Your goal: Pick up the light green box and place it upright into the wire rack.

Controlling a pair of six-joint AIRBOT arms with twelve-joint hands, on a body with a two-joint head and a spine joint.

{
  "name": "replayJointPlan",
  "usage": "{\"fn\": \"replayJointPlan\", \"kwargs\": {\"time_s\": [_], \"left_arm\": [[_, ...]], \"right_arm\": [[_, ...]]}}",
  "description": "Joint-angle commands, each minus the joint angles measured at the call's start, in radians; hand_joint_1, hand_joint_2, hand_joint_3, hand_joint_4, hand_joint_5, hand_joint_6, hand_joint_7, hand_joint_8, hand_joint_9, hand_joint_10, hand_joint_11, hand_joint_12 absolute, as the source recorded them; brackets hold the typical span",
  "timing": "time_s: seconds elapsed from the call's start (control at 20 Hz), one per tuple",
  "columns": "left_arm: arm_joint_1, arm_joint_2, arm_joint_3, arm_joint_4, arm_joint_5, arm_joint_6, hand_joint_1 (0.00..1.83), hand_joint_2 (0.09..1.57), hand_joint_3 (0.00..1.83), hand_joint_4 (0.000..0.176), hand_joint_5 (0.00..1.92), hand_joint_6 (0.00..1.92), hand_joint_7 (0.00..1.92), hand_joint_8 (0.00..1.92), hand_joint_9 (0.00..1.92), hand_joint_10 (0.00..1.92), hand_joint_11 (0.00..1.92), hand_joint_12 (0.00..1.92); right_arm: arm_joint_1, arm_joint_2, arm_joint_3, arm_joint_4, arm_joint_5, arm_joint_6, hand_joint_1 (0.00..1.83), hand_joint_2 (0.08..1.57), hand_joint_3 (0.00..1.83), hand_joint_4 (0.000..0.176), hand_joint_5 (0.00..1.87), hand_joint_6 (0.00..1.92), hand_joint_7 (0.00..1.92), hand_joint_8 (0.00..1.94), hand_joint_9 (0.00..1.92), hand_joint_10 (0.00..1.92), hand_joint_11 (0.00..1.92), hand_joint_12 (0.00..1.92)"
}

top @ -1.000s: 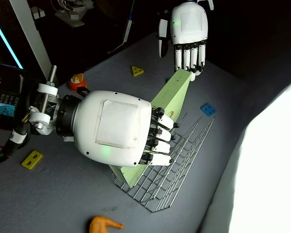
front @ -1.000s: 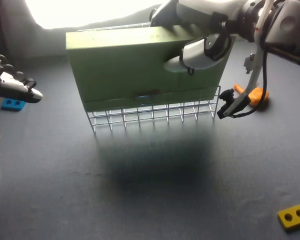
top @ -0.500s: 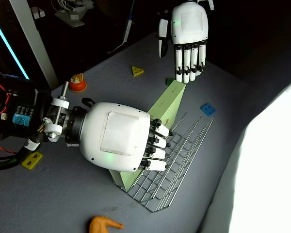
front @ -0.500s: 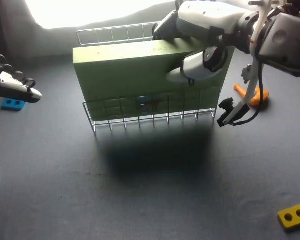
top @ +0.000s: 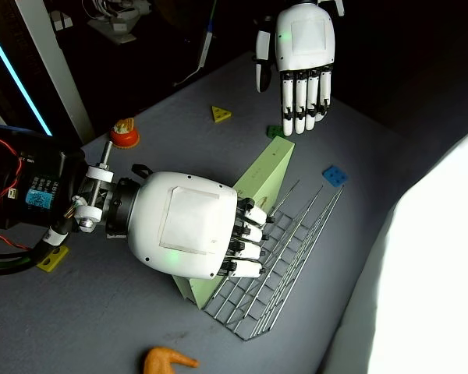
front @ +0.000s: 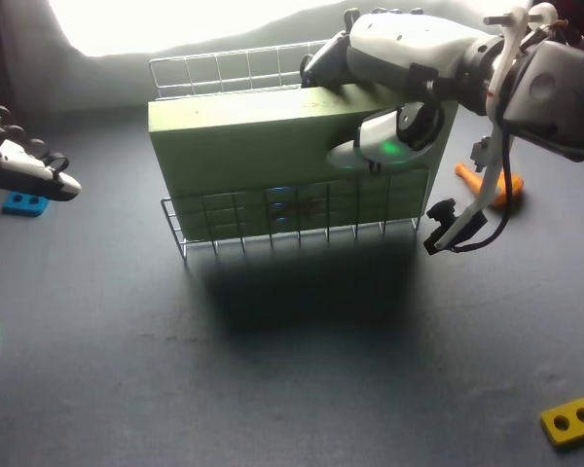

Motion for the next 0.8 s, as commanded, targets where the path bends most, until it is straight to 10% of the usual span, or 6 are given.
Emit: {"fn": "replayJointPlan", "kwargs": {"time_s": [0.0, 0.05, 0.1, 0.15, 0.25, 0.75], "left_arm": [[-0.011, -0.003, 0.004, 0.009, 0.072, 0.003, 0.43, 1.33, 0.0, 0.008, 0.11, 0.01, 0.18, 0.01, 0.22, 0.0, 0.0, 0.91], [-0.011, -0.003, 0.004, 0.009, 0.072, 0.003, 0.43, 1.33, 0.0, 0.009, 0.12, 0.01, 0.19, 0.01, 0.23, 0.01, 0.0, 0.93], [-0.011, -0.003, 0.004, 0.009, 0.072, 0.003, 0.4, 1.34, 0.0, 0.005, 0.08, 0.0, 0.17, 0.0, 0.21, 0.0, 0.0, 0.89], [-0.011, -0.003, 0.004, 0.009, 0.072, 0.003, 0.39, 1.34, 0.0, 0.006, 0.09, 0.0, 0.17, 0.0, 0.21, 0.0, 0.0, 0.88], [-0.013, -0.003, 0.002, 0.009, 0.072, 0.003, 0.39, 1.34, 0.0, 0.008, 0.08, 0.01, 0.18, 0.0, 0.22, 0.0, 0.0, 0.9], [-0.021, -0.003, -0.001, 0.009, 0.071, 0.003, 0.42, 1.33, 0.0, 0.003, 0.11, 0.01, 0.18, 0.0, 0.22, 0.0, 0.0, 0.91]], "right_arm": [[0.011, 0.006, 0.003, -0.014, 0.089, 0.009, 1.37, 1.16, 0.0, 0.0, 0.81, 1.02, 0.94, 1.11, 0.85, 1.43, 0.52, 1.68], [0.011, 0.007, 0.003, -0.014, 0.085, 0.009, 1.24, 1.17, 0.0, 0.0, 0.78, 1.16, 0.95, 1.14, 0.78, 1.18, 0.49, 1.65], [0.011, 0.007, 0.002, -0.014, 0.083, 0.009, 1.14, 1.21, 0.0, 0.0, 0.77, 1.26, 0.81, 0.64, 0.71, 0.95, 0.39, 1.58], [0.01, 0.008, 0.002, -0.014, 0.082, 0.009, 1.16, 1.13, 0.0, 0.0, 0.67, 0.65, 0.8, 0.34, 0.67, 0.7, 0.28, 1.47], [0.01, 0.009, 0.002, -0.014, 0.08, 0.009, 1.13, 1.1, 0.0, 0.0, 0.65, 0.17, 0.76, 0.05, 0.66, 0.35, 0.13, 1.38], [0.052, 0.045, -0.034, -0.013, 0.056, 0.008, 1.09, 1.0, 0.0, 0.0, 0.41, 0.0, 0.5, 0.0, 0.52, 0.02, 0.0, 1.27]]}}
